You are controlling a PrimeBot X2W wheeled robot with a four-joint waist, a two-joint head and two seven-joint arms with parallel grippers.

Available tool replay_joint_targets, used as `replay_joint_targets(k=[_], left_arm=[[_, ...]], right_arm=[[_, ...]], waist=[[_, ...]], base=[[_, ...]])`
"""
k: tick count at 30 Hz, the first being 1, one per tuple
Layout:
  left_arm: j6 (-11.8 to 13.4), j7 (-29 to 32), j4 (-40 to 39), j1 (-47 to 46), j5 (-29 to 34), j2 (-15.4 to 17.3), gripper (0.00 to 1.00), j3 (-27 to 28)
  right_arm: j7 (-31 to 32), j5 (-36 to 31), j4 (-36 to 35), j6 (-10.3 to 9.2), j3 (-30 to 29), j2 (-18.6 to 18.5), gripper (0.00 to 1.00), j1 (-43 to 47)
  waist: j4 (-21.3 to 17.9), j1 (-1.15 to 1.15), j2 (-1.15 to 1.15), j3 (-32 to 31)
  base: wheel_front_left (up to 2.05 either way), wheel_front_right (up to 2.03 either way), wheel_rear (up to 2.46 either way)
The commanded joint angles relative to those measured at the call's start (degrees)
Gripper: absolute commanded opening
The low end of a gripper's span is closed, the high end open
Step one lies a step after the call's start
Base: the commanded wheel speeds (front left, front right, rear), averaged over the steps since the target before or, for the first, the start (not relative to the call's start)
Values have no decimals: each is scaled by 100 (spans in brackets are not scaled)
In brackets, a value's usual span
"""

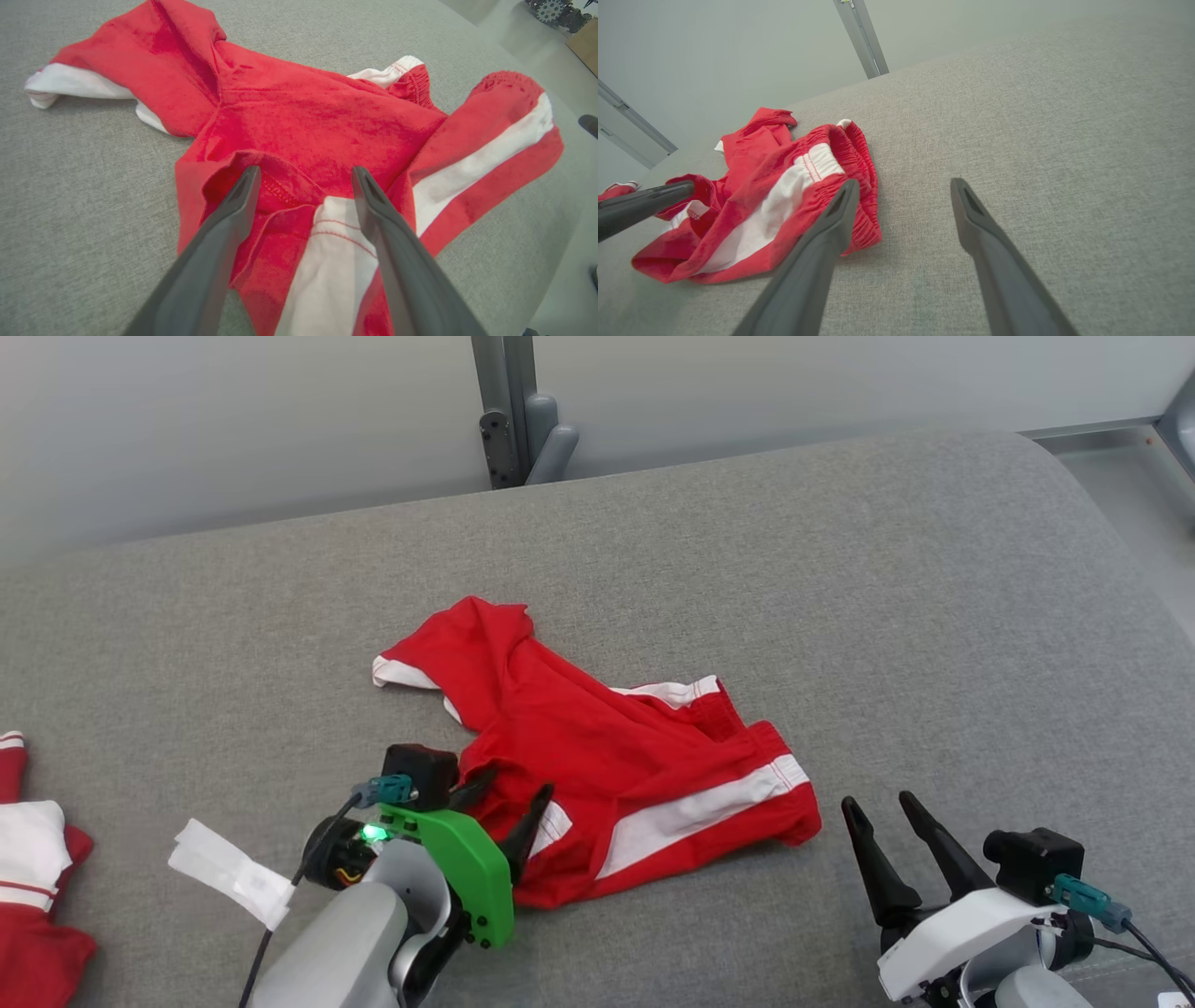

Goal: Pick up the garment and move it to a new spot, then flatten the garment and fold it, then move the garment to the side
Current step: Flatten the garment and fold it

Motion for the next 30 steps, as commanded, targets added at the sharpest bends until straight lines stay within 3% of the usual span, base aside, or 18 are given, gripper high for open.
replay_joint_targets(k=[1,11,22,23,25,26,30], left_arm=[[15,-6,-55,31,67,116,100,-22],[228,208,-289,19,450,485,100,-290],[229,407,-52,-27,624,654,100,-549],[224,385,-31,-39,625,648,83,-557],[241,310,7,-65,654,648,16,-568],[237,246,19,-65,620,625,0,-545],[186,-269,-44,-68,413,506,0,-342]], right_arm=[[-19,36,19,-2,-15,0,100,0],[-19,63,61,-2,52,54,100,-68],[-19,112,94,-2,109,67,100,-145],[-19,114,95,-2,111,68,100,-149],[-19,130,96,-2,112,63,100,-148],[-19,137,96,-2,105,61,100,-149],[-19,145,91,-2,72,75,100,-133]], waist=[[22,0,0,-3],[100,0,0,25],[86,0,0,97],[85,0,0,102],[89,0,0,111],[93,0,0,115],[143,0,0,117]], base=[[0,0,0],[0,0,0],[0,0,0],[0,0,0],[0,0,0],[0,0,0],[0,0,0]])
